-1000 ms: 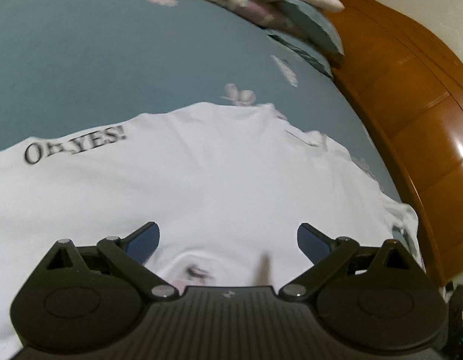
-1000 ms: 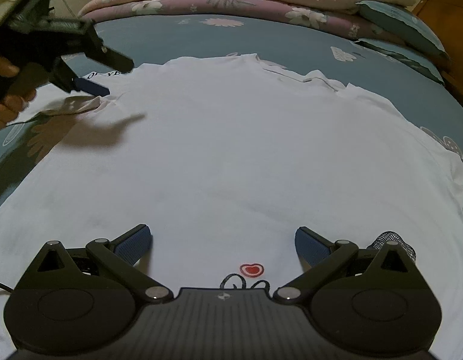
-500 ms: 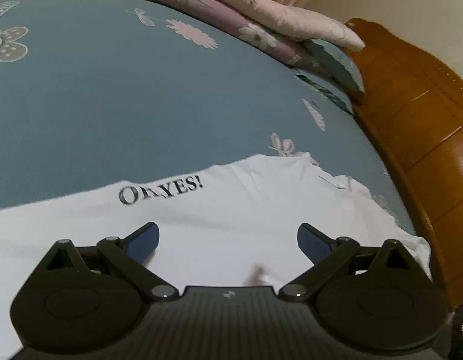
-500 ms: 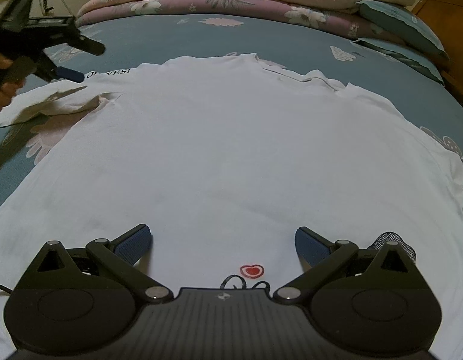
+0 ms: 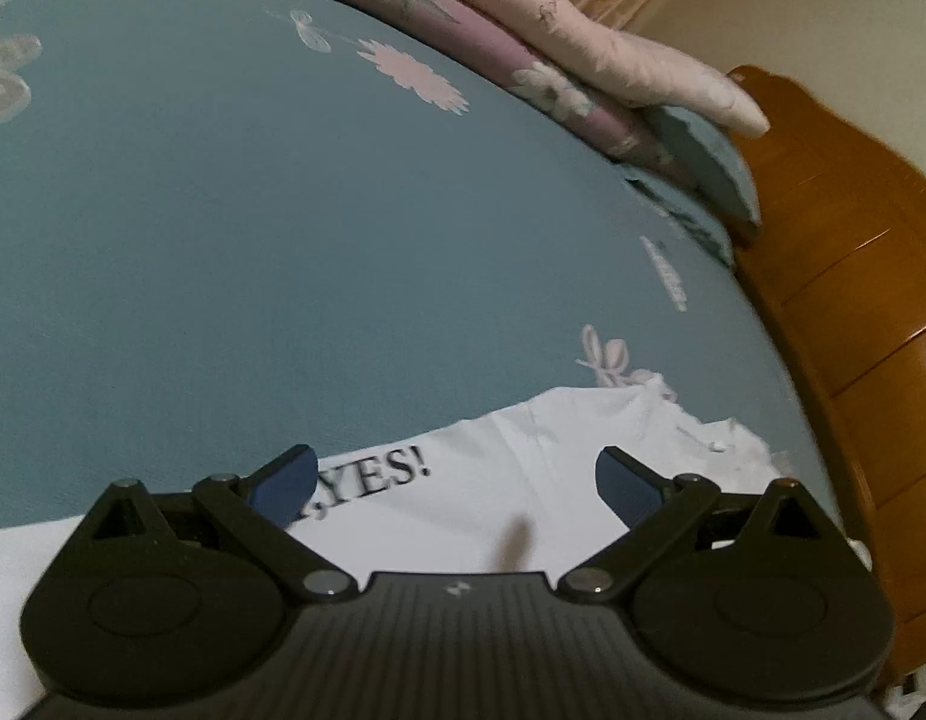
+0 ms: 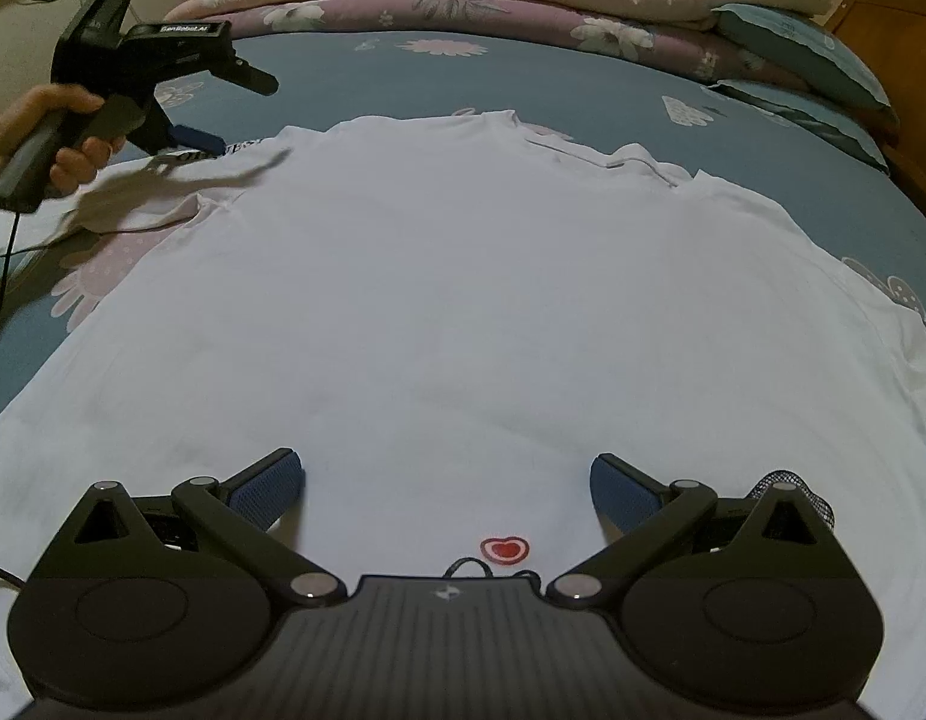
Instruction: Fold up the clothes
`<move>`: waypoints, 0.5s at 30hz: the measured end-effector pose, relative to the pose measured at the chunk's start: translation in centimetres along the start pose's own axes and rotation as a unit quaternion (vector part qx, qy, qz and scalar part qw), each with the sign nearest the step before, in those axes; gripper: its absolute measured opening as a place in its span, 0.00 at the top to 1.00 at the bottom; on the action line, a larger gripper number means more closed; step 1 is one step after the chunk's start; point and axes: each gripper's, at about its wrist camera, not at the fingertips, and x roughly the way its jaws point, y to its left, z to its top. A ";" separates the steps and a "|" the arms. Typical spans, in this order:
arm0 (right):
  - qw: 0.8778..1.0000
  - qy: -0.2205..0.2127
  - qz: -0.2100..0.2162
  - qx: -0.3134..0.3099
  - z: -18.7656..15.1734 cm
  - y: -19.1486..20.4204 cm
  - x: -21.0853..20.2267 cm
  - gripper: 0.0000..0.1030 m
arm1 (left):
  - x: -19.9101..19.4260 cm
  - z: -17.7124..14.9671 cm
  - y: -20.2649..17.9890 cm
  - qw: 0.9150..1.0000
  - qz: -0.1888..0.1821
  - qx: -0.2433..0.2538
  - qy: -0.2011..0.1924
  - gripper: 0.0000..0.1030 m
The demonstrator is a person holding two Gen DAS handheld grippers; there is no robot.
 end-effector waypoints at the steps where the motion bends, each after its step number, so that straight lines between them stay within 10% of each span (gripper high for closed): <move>1: 1.000 0.000 0.000 0.000 0.0 0.0 0.0 0.00 | -0.9 -0.3 -0.2 1.000 -0.009 0.004 -0.001 0.04; 15: 1.000 0.004 -0.004 0.006 0.2 0.1 0.1 0.00 | -8.7 -8.5 1.0 0.999 -0.005 -0.001 0.049 0.04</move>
